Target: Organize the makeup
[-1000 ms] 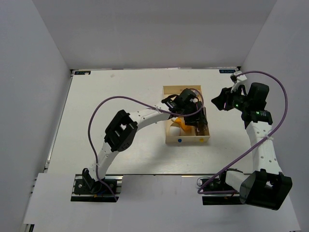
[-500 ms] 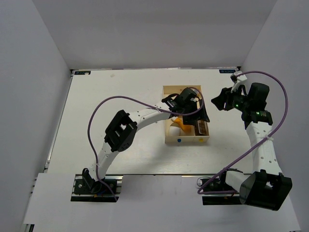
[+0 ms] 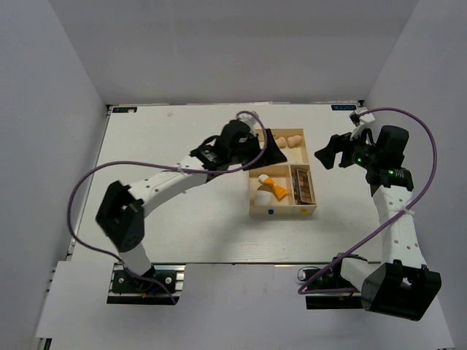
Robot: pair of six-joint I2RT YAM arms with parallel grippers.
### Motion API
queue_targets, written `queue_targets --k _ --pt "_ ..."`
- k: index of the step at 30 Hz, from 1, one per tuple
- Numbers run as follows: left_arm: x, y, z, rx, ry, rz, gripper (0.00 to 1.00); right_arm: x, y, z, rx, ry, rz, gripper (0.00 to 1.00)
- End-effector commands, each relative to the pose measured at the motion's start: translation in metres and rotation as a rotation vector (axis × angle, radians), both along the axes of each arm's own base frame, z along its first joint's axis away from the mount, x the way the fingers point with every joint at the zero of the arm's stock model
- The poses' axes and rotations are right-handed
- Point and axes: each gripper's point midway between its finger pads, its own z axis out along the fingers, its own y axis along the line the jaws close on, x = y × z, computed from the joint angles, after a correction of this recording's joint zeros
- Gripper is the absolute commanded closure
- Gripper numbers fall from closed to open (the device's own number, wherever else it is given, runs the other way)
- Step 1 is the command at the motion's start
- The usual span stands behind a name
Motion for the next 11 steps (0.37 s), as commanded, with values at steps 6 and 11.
queue_targets --k 6,11 --pt "0.025 0.106 0.045 0.028 -0.204 0.235 0.02 0.003 -0.019 0.019 0.0 0.019 -0.16 0.11" --pt "0.018 0.153 0.052 0.115 -0.268 0.302 0.02 0.003 -0.027 0.008 0.007 0.07 -0.227 0.11"
